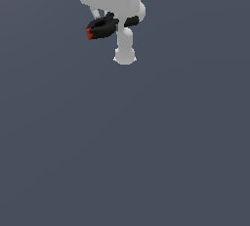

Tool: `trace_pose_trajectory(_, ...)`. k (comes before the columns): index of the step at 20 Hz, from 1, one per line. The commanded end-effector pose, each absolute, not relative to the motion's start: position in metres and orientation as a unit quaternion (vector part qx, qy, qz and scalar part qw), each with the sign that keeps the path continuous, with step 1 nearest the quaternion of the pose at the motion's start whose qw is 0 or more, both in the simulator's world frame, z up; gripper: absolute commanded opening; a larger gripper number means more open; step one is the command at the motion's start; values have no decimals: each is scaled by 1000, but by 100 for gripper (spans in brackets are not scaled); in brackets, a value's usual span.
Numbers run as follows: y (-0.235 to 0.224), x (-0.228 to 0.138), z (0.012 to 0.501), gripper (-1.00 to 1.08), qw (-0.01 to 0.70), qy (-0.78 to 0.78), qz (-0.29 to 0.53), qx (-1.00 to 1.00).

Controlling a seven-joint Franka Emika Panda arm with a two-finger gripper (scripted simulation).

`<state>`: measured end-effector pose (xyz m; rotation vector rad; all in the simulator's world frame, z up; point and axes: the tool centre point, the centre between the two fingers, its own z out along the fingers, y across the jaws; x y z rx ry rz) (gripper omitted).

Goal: Pick up the object and move it to a goal position.

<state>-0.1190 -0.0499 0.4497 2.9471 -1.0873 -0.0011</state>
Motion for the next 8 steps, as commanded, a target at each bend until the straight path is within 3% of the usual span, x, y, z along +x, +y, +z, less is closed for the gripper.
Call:
trace_pose_trajectory(1, -50, -120, 456, -100, 0, -346, 0, 938)
trace_pose_trajectory(8, -50, -118, 454, -100, 0, -346, 0, 938)
